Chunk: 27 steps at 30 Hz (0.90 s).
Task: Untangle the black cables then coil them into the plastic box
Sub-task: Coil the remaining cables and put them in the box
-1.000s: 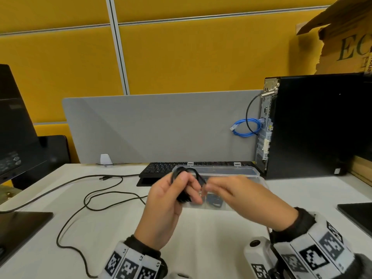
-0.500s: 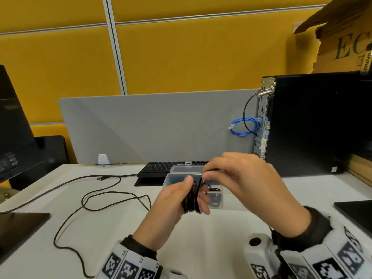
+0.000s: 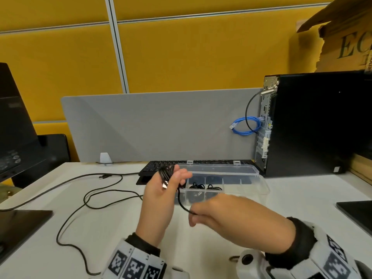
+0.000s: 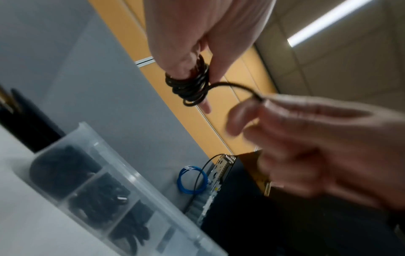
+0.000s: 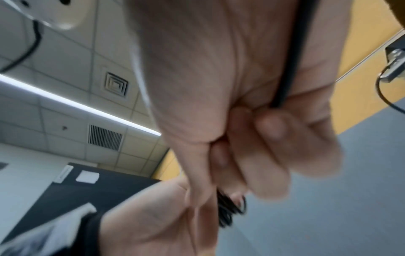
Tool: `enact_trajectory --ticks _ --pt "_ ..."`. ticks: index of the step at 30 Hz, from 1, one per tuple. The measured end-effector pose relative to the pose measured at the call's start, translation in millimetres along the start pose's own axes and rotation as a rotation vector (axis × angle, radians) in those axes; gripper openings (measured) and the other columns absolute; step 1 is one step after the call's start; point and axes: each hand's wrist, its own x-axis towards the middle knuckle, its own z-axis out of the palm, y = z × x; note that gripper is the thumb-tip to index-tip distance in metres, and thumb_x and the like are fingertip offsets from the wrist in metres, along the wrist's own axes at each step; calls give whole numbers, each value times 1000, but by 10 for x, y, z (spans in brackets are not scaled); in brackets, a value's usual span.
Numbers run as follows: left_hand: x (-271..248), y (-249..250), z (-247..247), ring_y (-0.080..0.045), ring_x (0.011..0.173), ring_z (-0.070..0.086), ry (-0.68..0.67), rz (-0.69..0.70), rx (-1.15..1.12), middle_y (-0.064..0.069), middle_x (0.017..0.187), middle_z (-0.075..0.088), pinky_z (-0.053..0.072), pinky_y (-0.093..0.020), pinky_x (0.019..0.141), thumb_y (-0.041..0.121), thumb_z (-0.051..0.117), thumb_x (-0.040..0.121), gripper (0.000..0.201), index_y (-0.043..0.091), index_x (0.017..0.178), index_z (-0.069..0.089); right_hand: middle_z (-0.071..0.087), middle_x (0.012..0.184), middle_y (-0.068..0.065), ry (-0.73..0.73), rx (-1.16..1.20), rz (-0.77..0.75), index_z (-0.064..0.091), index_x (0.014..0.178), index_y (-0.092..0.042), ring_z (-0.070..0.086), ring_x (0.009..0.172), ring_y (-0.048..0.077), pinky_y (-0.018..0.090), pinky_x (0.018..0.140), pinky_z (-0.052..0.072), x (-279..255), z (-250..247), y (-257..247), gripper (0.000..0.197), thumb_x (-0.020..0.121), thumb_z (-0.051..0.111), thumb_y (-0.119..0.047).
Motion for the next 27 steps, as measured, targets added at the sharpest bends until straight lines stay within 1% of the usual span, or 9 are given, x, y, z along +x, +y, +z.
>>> enact_trajectory --ticks 4,7,12,15,17,19,21,25,27 --pt "-26 8 25 -14 74 65 -298 -115 6 -5 73 70 49 -28 76 51 45 89 48 9 83 67 61 97 -10 444 -38 82 54 105 -38 59 93 13 36 76 50 -28 -175 49 32 92 28 -52" --pt "-93 133 53 -16 65 59 -463 -75 11 -6 56 63 49 -21 68 39 57 84 29 15 70 64 63 90 -13 573 -26 170 54 109 -44 61 86 11 34 67 52 -21 -182 200 51 85 13 -64" --pt "-95 194 70 -11 50 52 -305 -61 -251 -4 48 55 47 -17 59 17 62 81 18 15 62 63 65 104 -10 226 -69 248 48 119 -45 60 91 14 33 75 50 13 -25 490 34 96 24 -50" --pt "-34 143 47 -10 58 60 -104 -95 -438 -4 62 66 50 -16 60 17 61 77 11 7 74 64 60 106 -8 -93 37 163 50 119 -38 53 85 11 30 79 46 69 129 421 28 101 28 -36" --pt "10 89 27 -11 75 68 -50 -101 -458 -6 76 73 52 -15 67 20 56 76 16 9 79 68 56 97 -6 -180 78 114 47 120 -31 51 85 14 29 77 42 92 178 310 26 101 29 -33" --pt "9 78 22 -15 95 68 -68 -102 -437 -9 92 74 51 -20 83 22 54 79 21 16 78 74 49 82 -7 -190 100 75 46 118 -22 46 82 17 27 69 38 95 171 176 25 102 30 -31" --pt "-3 85 15 -15 104 65 -120 -87 -324 -7 98 74 45 -27 94 28 49 82 26 18 81 74 49 84 -3 -162 137 48 50 113 -17 43 81 15 26 65 33 94 148 73 26 101 31 -30" --pt "0 48 -79 -9 92 66 -293 -94 15 -1 91 73 46 -22 85 27 57 88 15 15 95 64 50 71 -7 -20 232 -7 61 95 -14 45 62 9 22 62 36 93 62 40 25 97 41 -28" --pt "-25 26 -126 -5 92 63 -455 -55 264 2 95 69 48 -18 80 19 57 71 28 20 99 61 54 67 0 47 280 -1 62 86 -11 44 57 12 24 57 36 79 7 109 22 93 49 -28"
